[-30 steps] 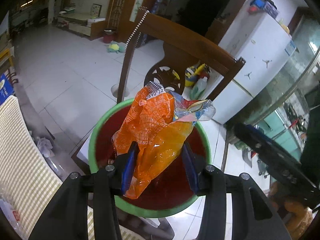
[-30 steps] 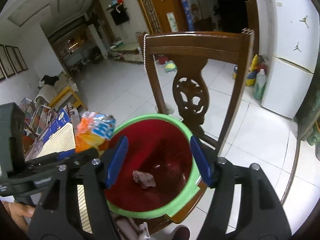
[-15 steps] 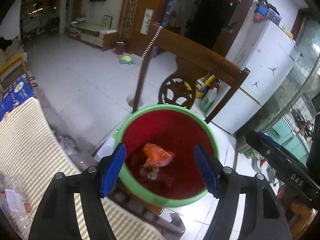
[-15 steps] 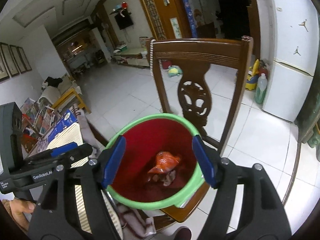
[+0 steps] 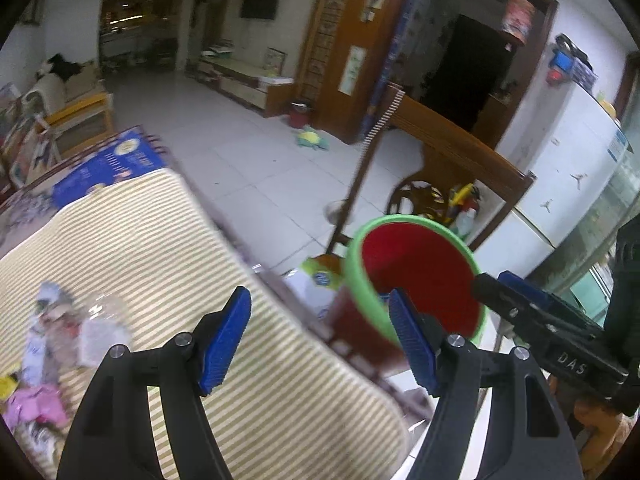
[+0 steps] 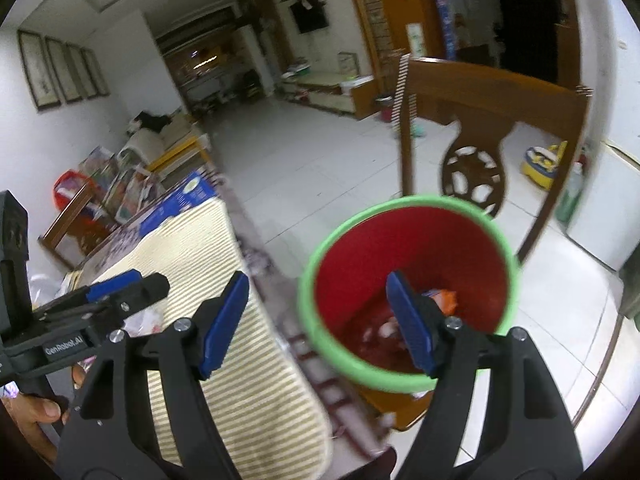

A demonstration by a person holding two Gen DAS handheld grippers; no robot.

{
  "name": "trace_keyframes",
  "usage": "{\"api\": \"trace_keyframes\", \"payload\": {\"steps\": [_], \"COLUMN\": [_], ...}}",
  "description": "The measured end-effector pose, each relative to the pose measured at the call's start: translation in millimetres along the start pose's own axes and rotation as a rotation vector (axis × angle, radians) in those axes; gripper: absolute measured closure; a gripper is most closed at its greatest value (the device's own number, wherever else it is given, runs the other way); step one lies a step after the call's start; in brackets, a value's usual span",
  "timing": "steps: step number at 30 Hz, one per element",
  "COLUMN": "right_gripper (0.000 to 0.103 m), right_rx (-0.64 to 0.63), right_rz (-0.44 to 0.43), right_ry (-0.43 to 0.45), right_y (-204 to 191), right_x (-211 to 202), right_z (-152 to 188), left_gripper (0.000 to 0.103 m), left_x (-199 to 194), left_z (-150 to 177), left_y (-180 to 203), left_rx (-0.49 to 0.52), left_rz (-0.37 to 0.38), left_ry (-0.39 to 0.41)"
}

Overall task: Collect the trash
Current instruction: 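Move both open tools back over the trash on the table, then grasp the Pocky strawberry box with the left tool while the right grasps the yellow tea carton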

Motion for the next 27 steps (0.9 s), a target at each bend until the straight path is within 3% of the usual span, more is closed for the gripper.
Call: {"api": "trace_keyframes", "payload": {"steps": [6, 10, 18, 23, 27], "right_gripper": [0.033, 0.033, 0.028, 0.028, 0.028], "right_rx": [-0.078, -0.144, -0.266, -0.374, -0.437], "right_rz": [-0.116, -0.210, -0.376, -0.442, -0.454], "right_ry": [-0.071, -0.127, -0.292, -0.424, -0.482], "right_y": [-78.6, -138.6, -235.8, -283.3, -304.5], "right_x": [18.4, 28.2, 40.3, 45.4, 44.6], "right_z": [23.5, 43.8, 106.6, 164.1, 194.8], "left_gripper": [0.035, 0.035, 0.033, 0.032, 0.032], "left_x": [-50.2, -92.9, -178.8, -210.6, -216.3], "left_z": [15.8, 32.8, 108.8, 162.2, 199.1], "left_y": [-78.1, -148.6, -276.0, -310.6, -322.7], "left_rx": [-0.083, -0.175, -0.316, -0.363, -0.398], "left_rz": [-0.133, -0.265, -0.544, -0.608, -0.589], "left_ry": [0.027, 0.035, -0.050, -0.139, -0.209]}}
Point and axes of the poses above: each gripper's, at about its wrist camera, not at the fingertips, and x roughly the way its jaws point, y to its right, z to its underside, the point moved 4 cm from there along x, roughly the way its jaws point, and after that the axes turned 13 degrees about y, right-handed, at the moved point
